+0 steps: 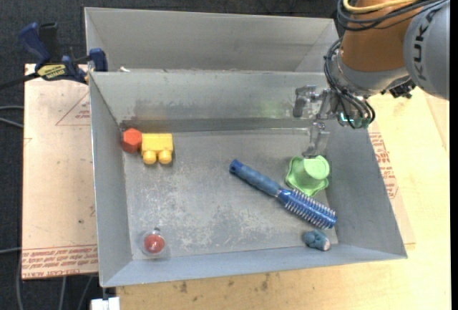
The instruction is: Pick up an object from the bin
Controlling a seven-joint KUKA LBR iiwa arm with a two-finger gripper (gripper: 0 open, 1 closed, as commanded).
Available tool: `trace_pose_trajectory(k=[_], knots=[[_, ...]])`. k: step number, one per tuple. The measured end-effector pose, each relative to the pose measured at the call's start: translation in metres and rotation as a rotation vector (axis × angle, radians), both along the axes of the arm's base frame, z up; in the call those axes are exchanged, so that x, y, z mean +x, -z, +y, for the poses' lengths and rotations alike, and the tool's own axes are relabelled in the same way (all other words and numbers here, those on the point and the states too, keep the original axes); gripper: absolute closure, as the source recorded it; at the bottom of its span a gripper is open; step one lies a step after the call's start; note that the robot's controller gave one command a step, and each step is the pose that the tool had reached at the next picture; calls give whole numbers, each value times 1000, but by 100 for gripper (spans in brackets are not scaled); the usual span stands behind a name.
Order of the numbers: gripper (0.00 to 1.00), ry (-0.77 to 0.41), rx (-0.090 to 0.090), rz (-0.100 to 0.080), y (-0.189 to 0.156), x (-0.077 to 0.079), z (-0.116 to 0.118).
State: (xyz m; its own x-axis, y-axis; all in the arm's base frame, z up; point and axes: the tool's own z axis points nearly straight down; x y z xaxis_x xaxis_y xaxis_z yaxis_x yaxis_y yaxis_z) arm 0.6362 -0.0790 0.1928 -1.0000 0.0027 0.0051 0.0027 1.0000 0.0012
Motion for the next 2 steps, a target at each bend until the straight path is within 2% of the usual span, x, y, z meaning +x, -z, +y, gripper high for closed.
trace_pose_trajectory(k=[1,2], knots=[[0,-130,2,-3,124,-62,28],[100,-131,-1,-12,120,-59,27]])
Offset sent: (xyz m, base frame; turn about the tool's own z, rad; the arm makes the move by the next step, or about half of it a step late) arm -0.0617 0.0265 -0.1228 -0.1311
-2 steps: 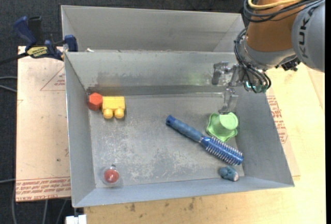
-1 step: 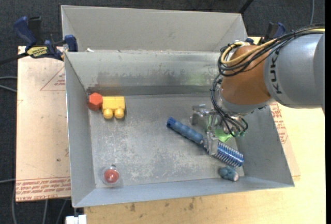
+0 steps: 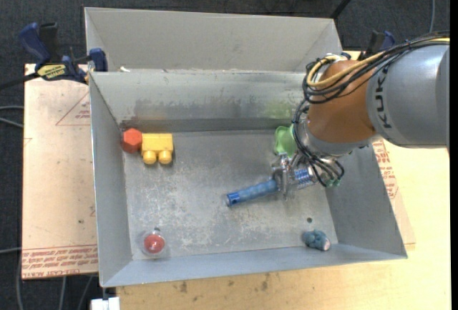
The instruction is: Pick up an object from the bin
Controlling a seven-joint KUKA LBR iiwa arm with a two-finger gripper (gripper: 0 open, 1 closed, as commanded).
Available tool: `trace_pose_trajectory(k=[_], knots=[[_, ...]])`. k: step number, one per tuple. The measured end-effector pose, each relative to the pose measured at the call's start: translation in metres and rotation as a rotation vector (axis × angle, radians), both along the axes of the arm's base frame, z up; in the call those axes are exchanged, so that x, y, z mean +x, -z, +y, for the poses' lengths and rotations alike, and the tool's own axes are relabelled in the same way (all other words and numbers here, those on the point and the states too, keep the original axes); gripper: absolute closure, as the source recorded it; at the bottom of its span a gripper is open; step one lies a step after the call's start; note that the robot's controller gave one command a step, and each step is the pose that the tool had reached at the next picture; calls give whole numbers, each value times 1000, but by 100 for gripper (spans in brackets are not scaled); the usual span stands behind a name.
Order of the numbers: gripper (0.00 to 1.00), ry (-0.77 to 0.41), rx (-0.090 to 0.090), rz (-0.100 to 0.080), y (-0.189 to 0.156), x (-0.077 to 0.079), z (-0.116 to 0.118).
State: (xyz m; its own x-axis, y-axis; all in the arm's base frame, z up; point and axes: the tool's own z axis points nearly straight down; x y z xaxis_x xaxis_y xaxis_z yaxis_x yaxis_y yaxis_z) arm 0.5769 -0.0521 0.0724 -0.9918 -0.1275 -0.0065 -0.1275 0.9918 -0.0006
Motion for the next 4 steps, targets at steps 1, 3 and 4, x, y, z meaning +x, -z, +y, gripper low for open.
trace_pose_trajectory(k=[1,3,4], knots=[[100,-5,2,-6,-121,20,50],[0,-35,2,16,-55,-40,92],[0,-61,2,-1,4,-87,94]])
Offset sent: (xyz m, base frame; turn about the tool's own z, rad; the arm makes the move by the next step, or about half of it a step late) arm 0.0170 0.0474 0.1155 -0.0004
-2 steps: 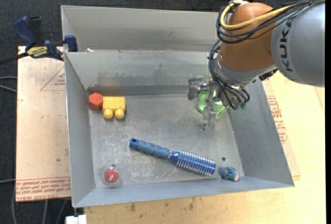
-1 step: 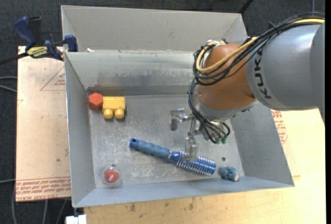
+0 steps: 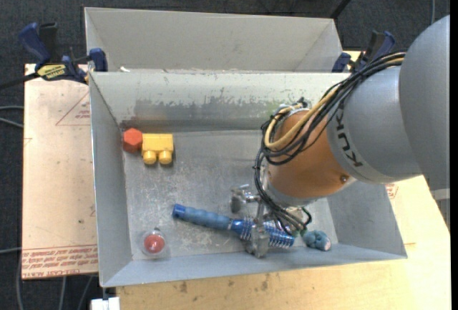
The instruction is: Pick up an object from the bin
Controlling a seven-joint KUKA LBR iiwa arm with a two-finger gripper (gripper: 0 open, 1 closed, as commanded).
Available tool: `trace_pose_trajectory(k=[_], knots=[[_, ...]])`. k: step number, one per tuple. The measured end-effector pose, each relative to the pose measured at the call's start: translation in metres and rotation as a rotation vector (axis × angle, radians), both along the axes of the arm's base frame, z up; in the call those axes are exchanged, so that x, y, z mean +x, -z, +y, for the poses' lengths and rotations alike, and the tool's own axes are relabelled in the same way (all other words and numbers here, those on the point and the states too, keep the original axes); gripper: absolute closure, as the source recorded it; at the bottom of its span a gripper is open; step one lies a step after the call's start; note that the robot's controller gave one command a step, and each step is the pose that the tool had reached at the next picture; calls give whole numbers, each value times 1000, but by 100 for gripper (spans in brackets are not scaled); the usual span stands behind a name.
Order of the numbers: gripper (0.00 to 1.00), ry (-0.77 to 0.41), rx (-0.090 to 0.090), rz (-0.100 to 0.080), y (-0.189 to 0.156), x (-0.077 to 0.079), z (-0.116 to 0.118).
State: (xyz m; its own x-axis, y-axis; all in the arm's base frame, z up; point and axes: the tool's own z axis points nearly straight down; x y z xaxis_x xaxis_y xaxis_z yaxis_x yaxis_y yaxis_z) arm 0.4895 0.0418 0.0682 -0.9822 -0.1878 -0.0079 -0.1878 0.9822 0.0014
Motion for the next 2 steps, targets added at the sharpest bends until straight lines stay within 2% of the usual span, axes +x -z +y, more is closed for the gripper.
trace_pose_trajectory(k=[1,2], knots=[[100,-2,-2,7,-1,0,0],[100,24,-3,-2,-168,23,-21]])
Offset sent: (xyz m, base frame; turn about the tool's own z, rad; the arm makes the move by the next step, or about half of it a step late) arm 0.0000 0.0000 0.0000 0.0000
